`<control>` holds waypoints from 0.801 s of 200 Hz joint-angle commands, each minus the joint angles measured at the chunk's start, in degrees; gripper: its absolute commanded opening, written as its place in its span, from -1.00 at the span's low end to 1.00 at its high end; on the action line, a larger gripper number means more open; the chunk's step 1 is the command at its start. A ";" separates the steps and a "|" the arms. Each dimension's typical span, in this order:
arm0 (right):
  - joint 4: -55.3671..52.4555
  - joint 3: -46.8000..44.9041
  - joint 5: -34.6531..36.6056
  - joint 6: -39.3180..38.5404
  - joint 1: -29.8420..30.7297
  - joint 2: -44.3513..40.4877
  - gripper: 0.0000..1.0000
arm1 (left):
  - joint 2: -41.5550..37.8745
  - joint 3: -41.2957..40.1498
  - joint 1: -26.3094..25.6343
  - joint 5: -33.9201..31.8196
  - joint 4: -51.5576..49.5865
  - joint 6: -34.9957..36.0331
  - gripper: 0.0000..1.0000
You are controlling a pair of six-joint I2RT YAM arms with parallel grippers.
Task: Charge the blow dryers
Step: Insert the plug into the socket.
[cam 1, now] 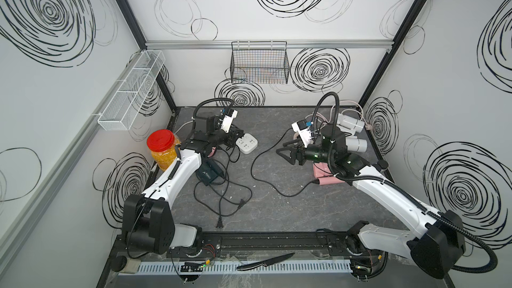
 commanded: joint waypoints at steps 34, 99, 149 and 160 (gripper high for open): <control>-0.46 -0.56 3.39 -1.29 1.84 1.07 0.44 | 8.25 4.03 -1.27 -12.54 -0.48 8.31 -0.64; -1.86 -1.27 5.11 -1.51 1.77 0.99 0.44 | 19.56 9.79 -2.59 -12.94 1.41 10.49 -0.63; -2.00 -1.49 5.79 -1.42 1.75 1.25 0.44 | 25.51 10.77 -3.21 -10.87 5.17 8.72 -0.62; -2.13 -1.41 5.94 -1.51 1.74 1.29 0.44 | 26.31 10.73 -3.39 -10.85 5.33 8.81 -0.62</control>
